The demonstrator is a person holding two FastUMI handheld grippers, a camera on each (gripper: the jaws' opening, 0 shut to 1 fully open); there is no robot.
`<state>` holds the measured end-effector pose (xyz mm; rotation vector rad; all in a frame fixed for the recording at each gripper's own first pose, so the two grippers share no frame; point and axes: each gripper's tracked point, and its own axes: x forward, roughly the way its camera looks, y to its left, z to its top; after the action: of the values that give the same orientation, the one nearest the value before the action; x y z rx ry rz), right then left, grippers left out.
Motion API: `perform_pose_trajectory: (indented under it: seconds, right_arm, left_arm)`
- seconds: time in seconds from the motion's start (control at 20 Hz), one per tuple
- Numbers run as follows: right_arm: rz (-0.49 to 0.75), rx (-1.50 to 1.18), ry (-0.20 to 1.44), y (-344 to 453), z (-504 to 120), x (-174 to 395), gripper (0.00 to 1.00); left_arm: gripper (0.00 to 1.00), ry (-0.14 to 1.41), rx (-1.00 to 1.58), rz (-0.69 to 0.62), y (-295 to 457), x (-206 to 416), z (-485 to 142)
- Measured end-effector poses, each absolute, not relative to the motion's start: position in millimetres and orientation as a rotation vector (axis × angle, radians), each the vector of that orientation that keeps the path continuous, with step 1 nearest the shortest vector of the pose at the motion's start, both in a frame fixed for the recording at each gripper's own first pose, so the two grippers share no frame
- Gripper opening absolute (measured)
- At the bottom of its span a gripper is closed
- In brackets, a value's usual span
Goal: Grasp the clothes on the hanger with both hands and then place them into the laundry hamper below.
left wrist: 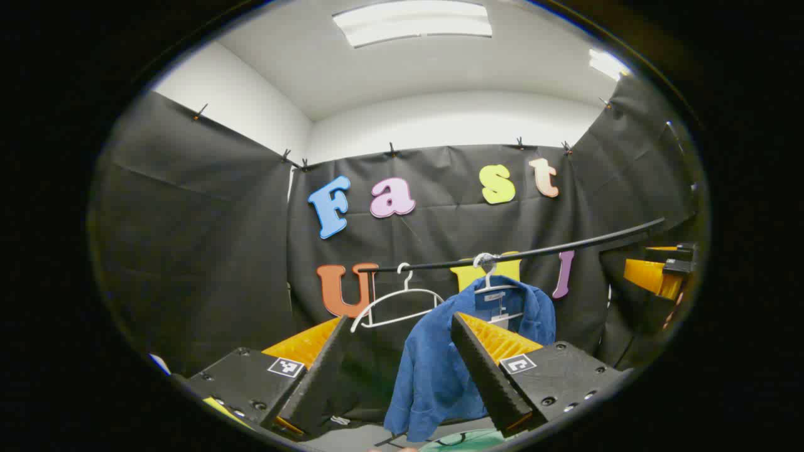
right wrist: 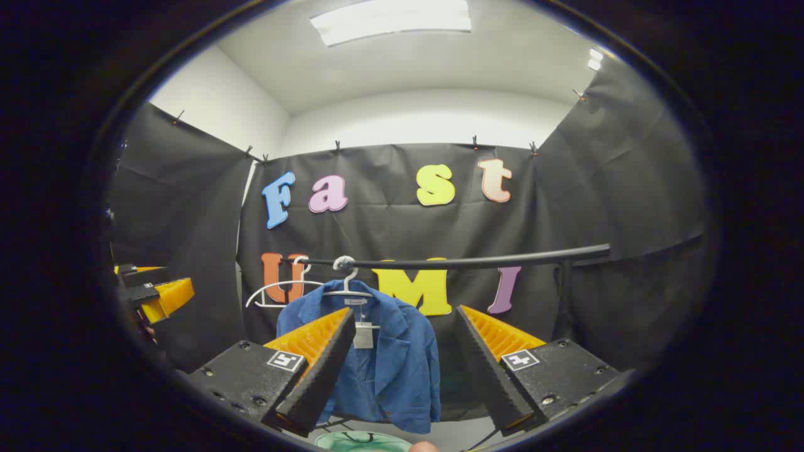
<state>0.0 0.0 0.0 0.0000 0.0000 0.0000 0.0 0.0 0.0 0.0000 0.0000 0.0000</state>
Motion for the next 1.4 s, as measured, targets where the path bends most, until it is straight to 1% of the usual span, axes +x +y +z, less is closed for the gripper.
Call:
perform_pose_trajectory:
  seconds: [0.25, 0.7, 1.0, 1.15, 1.25, 1.4]
  right_arm:
    - [-0.041, -0.033, 0.016, 11, -11, 5, 0.99]
    - [-0.087, -0.006, 0.067, 33, -31, 6, 0.99]
    - [-0.124, -0.019, 0.116, 44, -56, 10, 0.99]
    - [-0.120, -0.005, 0.141, 50, -70, 22, 0.99]
    - [-0.122, -0.006, 0.164, 47, -81, 37, 0.99]
    - [-0.093, 0.010, 0.185, 48, -100, 69, 0.99]
  left_arm:
    - [0.98, 0.015, 0.006, -0.039, 2, 9, -8]
    - [0.98, 0.013, -0.003, -0.074, 9, 7, -15]
    - [0.97, 0.066, -0.055, -0.131, 2, 11, -39]
    - [0.97, 0.083, -0.065, -0.149, -10, 20, -51]
    - [0.98, 0.096, -0.082, -0.143, -18, 30, -61]
    - [0.98, 0.122, -0.107, -0.122, -30, 46, -82]
